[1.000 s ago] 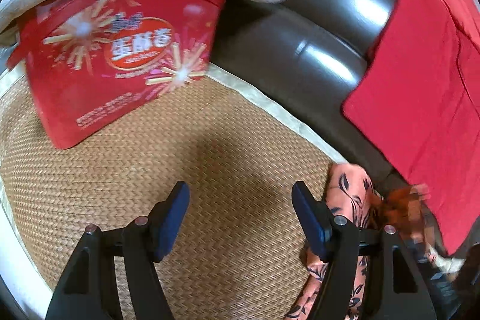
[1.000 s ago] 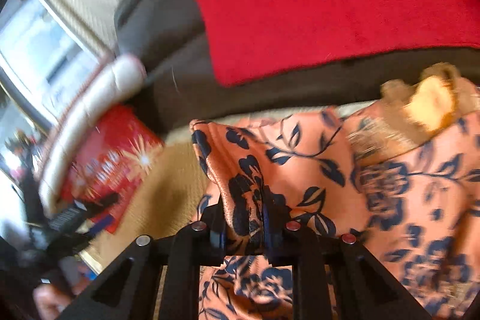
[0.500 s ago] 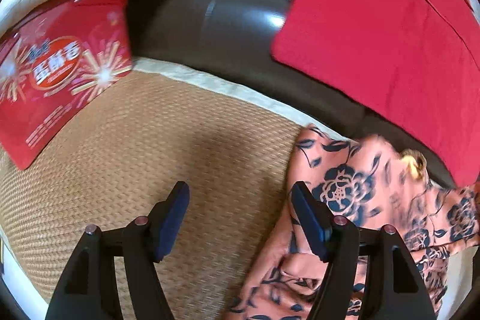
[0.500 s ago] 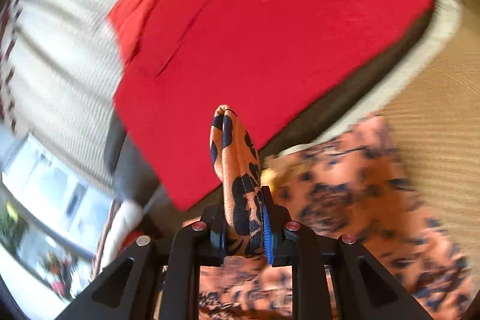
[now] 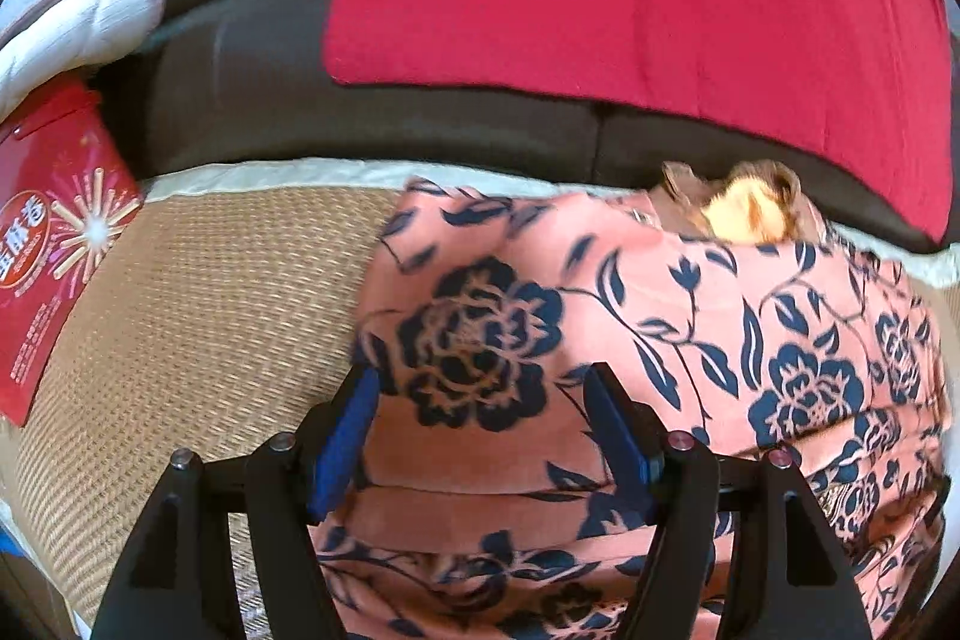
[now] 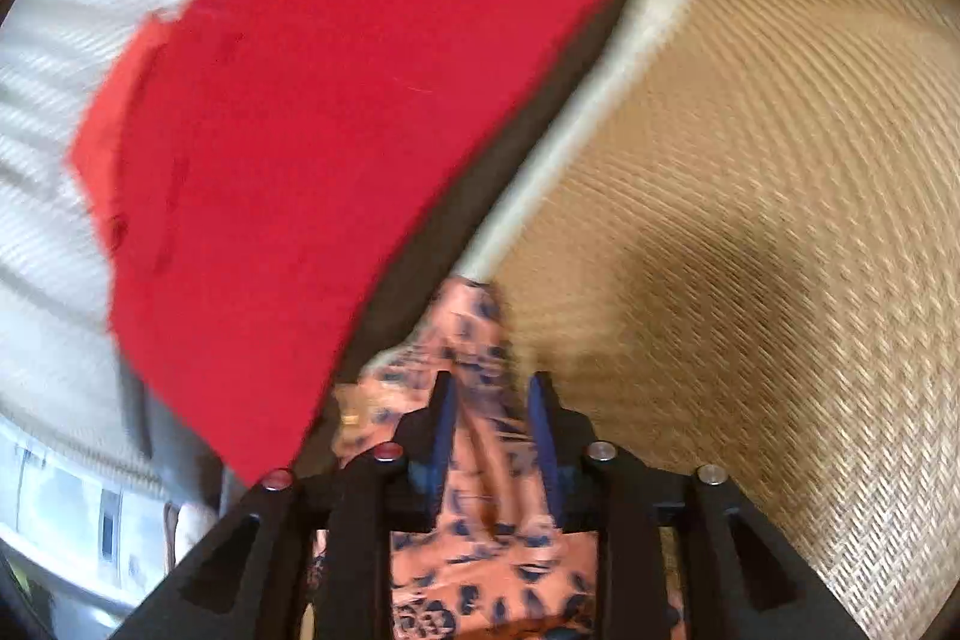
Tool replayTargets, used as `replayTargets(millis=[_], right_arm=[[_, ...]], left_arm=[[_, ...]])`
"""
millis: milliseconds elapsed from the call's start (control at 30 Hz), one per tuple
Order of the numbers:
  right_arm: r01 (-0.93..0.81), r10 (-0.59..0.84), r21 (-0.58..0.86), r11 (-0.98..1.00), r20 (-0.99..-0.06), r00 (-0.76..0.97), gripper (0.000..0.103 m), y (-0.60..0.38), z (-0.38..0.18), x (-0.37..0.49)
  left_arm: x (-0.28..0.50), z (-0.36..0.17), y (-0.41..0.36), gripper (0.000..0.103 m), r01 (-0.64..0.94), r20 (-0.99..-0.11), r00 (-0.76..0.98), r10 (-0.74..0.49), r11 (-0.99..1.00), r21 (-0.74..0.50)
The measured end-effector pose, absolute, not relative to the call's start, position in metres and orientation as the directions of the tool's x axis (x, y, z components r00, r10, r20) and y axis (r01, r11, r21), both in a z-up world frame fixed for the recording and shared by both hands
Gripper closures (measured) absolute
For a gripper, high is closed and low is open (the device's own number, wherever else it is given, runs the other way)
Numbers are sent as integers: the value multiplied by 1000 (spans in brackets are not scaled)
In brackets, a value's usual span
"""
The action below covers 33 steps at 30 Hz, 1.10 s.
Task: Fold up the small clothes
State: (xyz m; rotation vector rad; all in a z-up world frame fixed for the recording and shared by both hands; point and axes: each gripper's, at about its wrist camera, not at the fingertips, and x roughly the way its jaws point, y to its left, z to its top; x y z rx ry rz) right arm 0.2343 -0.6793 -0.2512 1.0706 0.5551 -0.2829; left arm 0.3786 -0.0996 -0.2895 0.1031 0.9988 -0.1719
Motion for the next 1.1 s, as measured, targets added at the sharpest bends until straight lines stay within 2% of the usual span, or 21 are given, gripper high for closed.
replayTargets(millis=[67,100,133,267,300,333,433,533,600,700,800,933,1000,1033,1100], right_arm=[[379,104,753,538,-505,857,61,-662,-238,246],[349,127,739,577,-503,855,49,-656,-234,254],[326,146,715,618,-513,846,46,-646,-231,263],[427,149,619,660,-664,732,47,-629,-265,295],[455,134,595,663,-691,710,54,-632,-276,299],[454,123,596,663,-684,719,57,-634,-280,300],[416,115,616,669,-638,761,56,-631,-260,303],[291,195,645,707,-573,796,56,-611,-246,311],[255,245,625,738,-600,762,56,-594,-250,323],[265,283,526,808,-742,608,56,-561,-279,347],[249,240,480,841,-744,624,55,-558,-267,343],[131,331,534,835,-679,656,55,-537,-248,332],[96,353,511,854,-706,614,56,-520,-250,338],[95,331,458,884,-755,566,55,-511,-259,343],[92,307,419,903,-780,545,56,-506,-266,352]], left_arm=[[380,-295,-103,31,200,-853,515,-86,979,22],[380,-299,-106,31,205,-860,504,-73,978,37],[380,-303,-108,31,209,-868,493,-54,976,58],[381,-312,-111,31,229,-874,485,-15,967,111],[382,-310,-111,31,231,-873,487,-23,967,103],[382,-307,-109,31,230,-868,495,-37,969,90],[383,-291,-105,31,227,-836,542,-86,973,47],[388,-290,-105,31,215,-830,555,-60,974,73],[393,-305,-106,31,215,-858,514,-10,970,118],[392,-316,-112,31,237,-866,498,35,956,175],[386,-303,-113,31,248,-856,516,-16,960,132],[382,-292,-115,31,262,-843,534,-66,961,91],[382,-297,-117,31,282,-855,518,-27,949,141],[384,-306,-121,31,292,-870,494,6,941,173],[382,-314,-127,31,309,-873,486,33,928,207]])
